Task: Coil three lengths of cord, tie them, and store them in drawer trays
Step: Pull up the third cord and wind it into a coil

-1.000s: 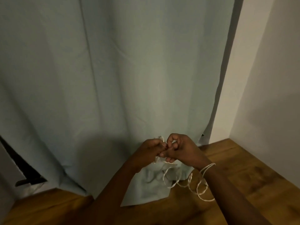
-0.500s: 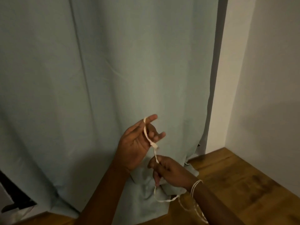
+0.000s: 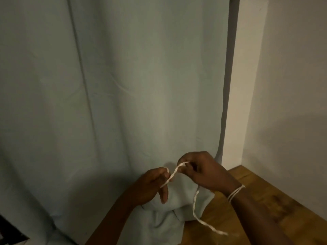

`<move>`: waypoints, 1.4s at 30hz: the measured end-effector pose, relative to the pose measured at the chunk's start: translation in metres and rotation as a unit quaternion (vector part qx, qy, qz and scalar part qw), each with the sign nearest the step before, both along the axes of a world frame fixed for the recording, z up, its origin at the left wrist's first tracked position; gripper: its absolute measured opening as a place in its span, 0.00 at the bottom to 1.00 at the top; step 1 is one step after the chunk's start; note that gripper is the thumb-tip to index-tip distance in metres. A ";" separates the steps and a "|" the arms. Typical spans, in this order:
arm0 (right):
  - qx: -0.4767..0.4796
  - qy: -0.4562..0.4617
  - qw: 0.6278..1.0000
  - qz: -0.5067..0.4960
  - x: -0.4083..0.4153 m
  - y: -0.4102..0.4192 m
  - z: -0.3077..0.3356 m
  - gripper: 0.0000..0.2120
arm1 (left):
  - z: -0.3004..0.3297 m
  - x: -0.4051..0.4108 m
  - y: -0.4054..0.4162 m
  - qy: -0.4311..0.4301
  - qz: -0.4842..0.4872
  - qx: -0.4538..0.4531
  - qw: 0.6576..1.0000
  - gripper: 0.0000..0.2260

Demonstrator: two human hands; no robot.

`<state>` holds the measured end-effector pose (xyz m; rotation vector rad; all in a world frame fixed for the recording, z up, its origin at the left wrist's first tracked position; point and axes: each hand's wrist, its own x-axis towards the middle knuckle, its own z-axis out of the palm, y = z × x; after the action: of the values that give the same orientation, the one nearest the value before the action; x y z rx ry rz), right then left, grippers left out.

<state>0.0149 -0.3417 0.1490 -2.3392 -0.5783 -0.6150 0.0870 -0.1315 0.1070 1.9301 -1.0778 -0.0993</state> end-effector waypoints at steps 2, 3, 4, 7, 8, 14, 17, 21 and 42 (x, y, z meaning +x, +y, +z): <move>0.104 0.010 0.994 -0.015 0.006 -0.011 0.002 0.04 | 0.013 -0.010 -0.004 0.142 -0.072 -0.083 0.984 0.16; 0.148 0.028 0.989 -0.011 0.010 -0.010 -0.001 0.05 | 0.019 -0.014 -0.007 0.220 -0.098 -0.142 0.960 0.17; 0.177 0.047 0.983 -0.005 0.012 -0.006 -0.007 0.06 | 0.025 -0.020 -0.012 0.291 -0.123 -0.196 0.928 0.17; 0.187 0.107 0.976 0.031 0.015 0.019 -0.031 0.11 | 0.043 -0.027 -0.025 0.367 -0.168 -0.341 0.849 0.12; 0.176 0.154 0.971 0.045 0.012 0.026 -0.034 0.12 | 0.046 -0.025 -0.028 0.373 -0.171 -0.384 0.827 0.10; -0.127 0.364 0.912 0.138 -0.010 0.025 -0.018 0.07 | 0.033 0.008 -0.036 0.086 0.068 -0.360 0.926 0.15; -0.131 0.241 0.960 0.065 -0.018 0.010 0.004 0.05 | 0.013 0.013 -0.029 -0.137 0.149 -0.077 0.976 0.18; -0.003 0.028 0.999 -0.018 -0.009 -0.021 0.033 0.03 | 0.007 0.000 -0.028 0.037 0.077 -0.032 0.996 0.20; -0.023 0.102 0.994 0.041 -0.016 -0.013 0.034 0.06 | 0.015 0.002 -0.040 -0.014 0.106 -0.024 0.994 0.10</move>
<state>-0.0013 -0.3544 0.1834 -2.3720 -0.5956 -0.3240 0.0886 -0.1711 0.1218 1.9949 -0.8796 0.0714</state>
